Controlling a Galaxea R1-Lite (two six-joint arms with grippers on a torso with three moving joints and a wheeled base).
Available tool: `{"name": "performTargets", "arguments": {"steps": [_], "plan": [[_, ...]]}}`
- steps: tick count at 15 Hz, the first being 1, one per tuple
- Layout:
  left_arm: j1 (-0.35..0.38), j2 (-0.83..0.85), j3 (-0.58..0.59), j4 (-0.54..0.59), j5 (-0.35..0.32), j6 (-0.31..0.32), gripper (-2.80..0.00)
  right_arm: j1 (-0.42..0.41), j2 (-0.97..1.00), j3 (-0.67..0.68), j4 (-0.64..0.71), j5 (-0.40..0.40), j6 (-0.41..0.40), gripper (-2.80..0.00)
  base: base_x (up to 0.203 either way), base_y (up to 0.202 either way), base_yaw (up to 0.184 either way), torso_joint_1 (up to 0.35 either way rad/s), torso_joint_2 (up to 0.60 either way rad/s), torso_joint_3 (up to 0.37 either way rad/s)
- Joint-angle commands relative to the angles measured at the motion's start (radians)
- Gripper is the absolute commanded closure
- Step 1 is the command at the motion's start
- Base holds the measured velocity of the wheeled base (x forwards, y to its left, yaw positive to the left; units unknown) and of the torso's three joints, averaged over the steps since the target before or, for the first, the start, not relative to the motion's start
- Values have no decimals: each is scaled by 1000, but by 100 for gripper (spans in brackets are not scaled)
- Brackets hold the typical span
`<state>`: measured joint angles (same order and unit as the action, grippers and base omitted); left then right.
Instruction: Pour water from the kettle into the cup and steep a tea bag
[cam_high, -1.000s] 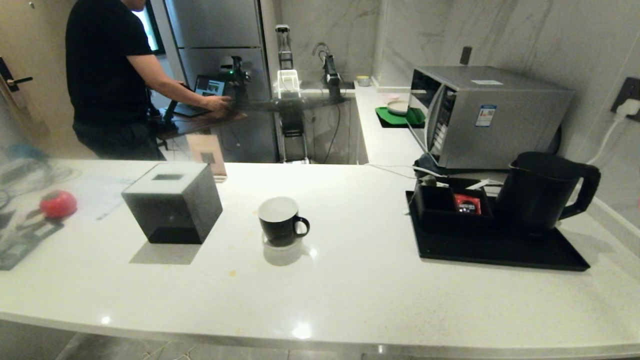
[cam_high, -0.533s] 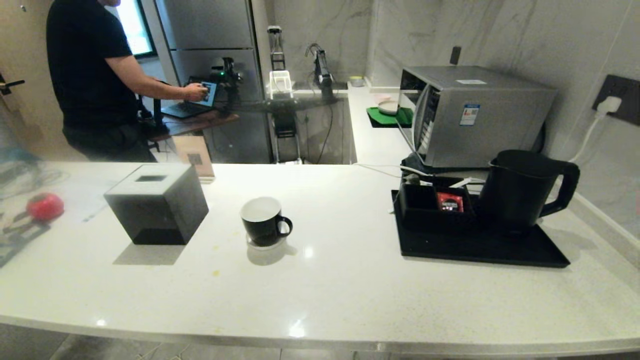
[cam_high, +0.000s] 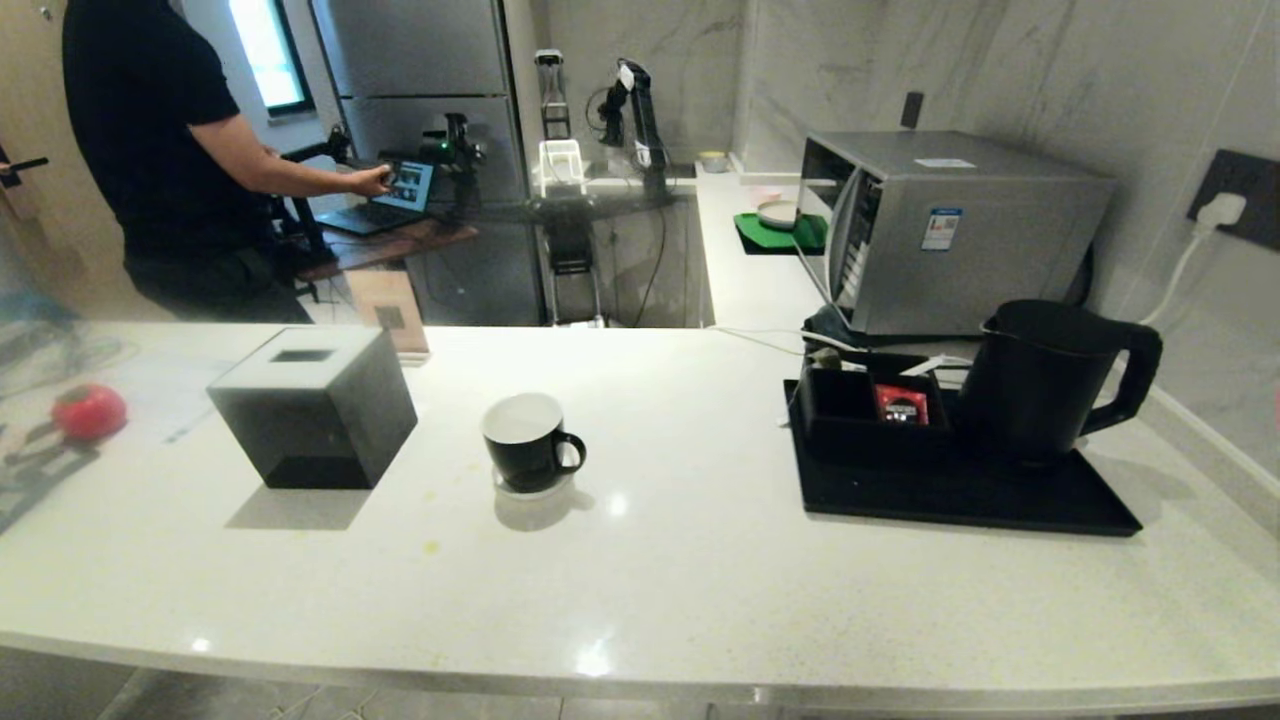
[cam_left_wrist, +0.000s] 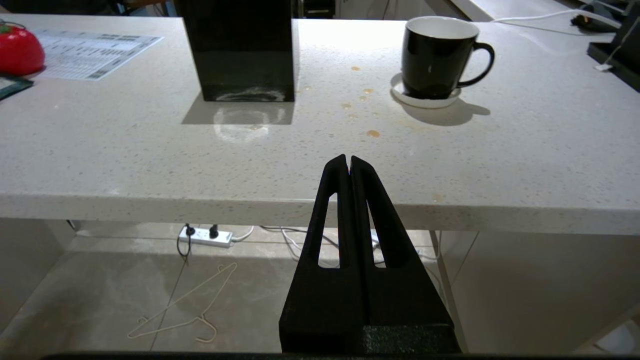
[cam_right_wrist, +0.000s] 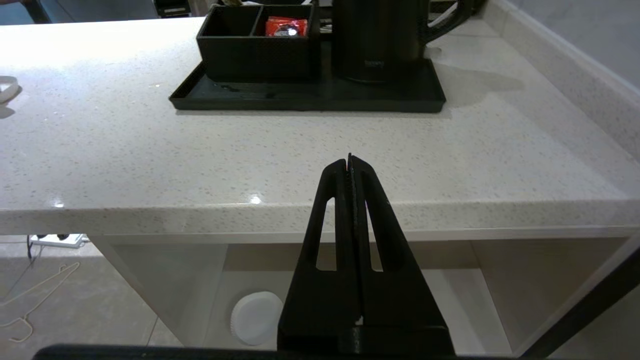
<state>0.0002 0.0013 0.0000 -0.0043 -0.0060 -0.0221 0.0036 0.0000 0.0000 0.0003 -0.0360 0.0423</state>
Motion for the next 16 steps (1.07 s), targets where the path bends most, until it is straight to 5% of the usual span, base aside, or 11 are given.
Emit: {"name": "performTargets", "arguments": {"steps": [1,16], "plan": [[0,0,0,0,1,-1,0,-1,0,0,0,1,1,0,0,0,0,0,0,0],[0,0,0,0,1,-1,0,-1,0,0,1,0,-9,0,0,0,0,0,0,0]]}}
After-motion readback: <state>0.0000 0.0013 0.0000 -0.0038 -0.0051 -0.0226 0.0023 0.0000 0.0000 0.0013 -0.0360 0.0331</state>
